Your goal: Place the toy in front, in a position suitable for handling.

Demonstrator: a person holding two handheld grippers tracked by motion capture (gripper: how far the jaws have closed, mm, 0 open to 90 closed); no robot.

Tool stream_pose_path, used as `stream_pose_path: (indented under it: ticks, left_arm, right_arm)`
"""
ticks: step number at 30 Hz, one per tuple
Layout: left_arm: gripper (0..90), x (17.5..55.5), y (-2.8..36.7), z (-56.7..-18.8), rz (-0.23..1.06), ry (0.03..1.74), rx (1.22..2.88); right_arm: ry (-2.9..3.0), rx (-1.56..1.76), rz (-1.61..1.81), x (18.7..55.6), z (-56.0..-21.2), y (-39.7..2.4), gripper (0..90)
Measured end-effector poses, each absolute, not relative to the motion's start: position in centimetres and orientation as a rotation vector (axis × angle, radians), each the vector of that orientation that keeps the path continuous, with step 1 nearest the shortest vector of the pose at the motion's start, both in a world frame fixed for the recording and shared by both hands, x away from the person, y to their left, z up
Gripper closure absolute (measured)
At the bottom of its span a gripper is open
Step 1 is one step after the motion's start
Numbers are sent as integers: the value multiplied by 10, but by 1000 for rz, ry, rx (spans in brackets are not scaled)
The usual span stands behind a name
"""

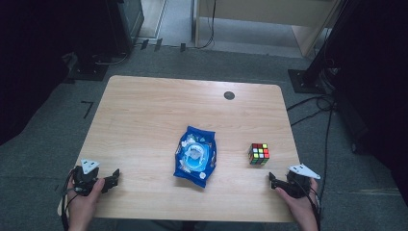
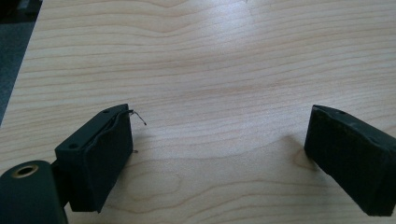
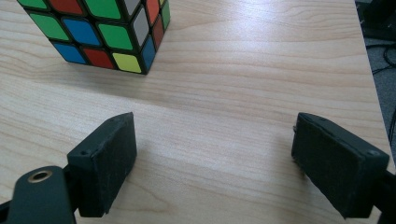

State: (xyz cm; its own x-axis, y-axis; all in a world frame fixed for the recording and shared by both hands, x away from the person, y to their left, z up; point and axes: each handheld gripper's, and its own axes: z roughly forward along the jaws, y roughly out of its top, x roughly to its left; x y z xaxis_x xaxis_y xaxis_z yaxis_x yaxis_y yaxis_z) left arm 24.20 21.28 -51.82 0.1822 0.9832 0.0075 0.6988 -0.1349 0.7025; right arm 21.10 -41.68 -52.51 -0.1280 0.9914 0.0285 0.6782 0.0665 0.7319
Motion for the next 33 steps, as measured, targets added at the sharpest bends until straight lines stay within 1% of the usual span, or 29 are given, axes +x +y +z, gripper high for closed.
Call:
stream_pose_path:
  ticks: [9,14,19,20,21,22,23,24,25,26,27,29,30,31,32,33]
  left_arm:
    - [79,242,213,-518,655,1573,1903]
    - [79,241,212,-517,642,1574,1917]
    - [80,238,201,-514,625,1542,1917]
    - [80,237,193,-511,588,1509,1897]
    - [80,237,193,-511,588,1509,1897]
    - [80,237,181,-508,570,1456,1903]
    - [80,237,181,-508,570,1456,1903]
    - [80,237,167,-504,551,1394,1915]
    - [80,237,167,-504,551,1394,1915]
    - [80,236,151,-500,517,1335,1919]
    - [80,236,151,-500,517,1335,1919]
    - [80,235,133,-497,492,1288,1921]
    - [86,235,115,-494,466,1232,1930]
    - [86,235,115,-494,466,1232,1930]
    - [87,234,100,-491,458,1193,1940]
    - [113,234,100,-491,458,1193,1940]
  right_arm:
    - [1836,1709,875,213,-520,-414,153]
    - [1817,1674,878,214,-513,-403,153]
    - [1812,1654,891,217,-510,-393,150]
    - [1809,1647,902,219,-509,-391,149]
    - [1809,1647,902,219,-509,-391,149]
    - [1805,1647,907,219,-508,-389,149]
    - [1805,1647,907,219,-508,-389,149]
    - [1801,1642,909,219,-508,-388,149]
    - [1801,1642,909,219,-508,-388,149]
    - [1800,1646,914,218,-508,-387,149]
    - [1800,1646,914,218,-508,-387,149]
    - [1800,1648,912,218,-508,-387,149]
    - [1795,1654,911,217,-509,-387,149]
    - [1795,1654,911,217,-509,-387,149]
    - [1793,1663,908,217,-509,-388,149]
    - [1793,1663,908,217,-509,-388,149]
